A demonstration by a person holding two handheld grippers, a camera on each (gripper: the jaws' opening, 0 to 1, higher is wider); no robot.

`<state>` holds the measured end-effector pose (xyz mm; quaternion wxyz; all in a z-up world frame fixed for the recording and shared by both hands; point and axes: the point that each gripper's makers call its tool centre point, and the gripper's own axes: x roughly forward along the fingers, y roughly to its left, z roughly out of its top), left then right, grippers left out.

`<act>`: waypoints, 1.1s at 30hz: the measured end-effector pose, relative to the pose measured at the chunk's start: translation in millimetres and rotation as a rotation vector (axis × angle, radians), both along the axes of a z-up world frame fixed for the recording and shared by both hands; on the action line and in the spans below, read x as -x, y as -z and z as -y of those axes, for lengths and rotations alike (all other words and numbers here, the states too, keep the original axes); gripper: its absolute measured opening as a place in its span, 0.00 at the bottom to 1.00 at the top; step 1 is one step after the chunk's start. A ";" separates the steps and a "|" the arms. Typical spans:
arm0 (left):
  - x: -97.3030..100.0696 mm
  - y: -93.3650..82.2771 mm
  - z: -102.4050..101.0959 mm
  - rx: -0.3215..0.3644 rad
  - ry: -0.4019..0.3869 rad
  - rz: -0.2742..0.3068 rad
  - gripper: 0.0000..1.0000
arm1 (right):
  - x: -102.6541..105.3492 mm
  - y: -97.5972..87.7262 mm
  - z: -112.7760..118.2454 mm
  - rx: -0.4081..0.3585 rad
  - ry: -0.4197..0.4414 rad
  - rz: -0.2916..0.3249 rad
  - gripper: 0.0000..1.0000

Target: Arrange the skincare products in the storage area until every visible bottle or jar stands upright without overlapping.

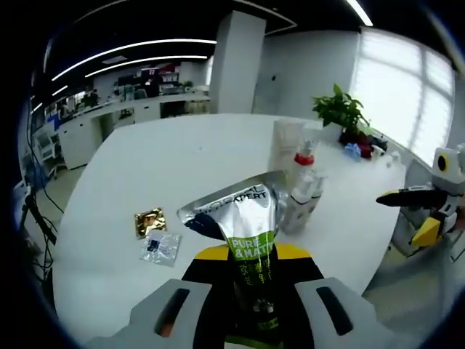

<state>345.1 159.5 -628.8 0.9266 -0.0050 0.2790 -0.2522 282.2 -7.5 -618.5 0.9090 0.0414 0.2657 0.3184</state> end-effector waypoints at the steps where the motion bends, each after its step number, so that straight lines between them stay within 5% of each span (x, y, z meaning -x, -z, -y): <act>1: 2.8 -2.0 1.5 -0.003 0.002 0.004 0.16 | 0.3 -0.8 -1.1 -0.001 -0.004 0.002 0.79; 9: 23.6 -16.5 22.5 0.012 0.065 0.032 0.16 | 2.0 -17.4 -14.1 -0.073 -0.032 0.025 0.70; 18: 48.9 -29.8 50.8 -0.046 0.190 0.103 0.16 | -0.9 -42.9 -43.0 -0.274 0.000 0.046 0.60; 33: 77.9 -43.4 73.8 -0.015 0.293 0.143 0.17 | -6.4 -53.3 -57.6 -0.527 0.109 -0.027 0.32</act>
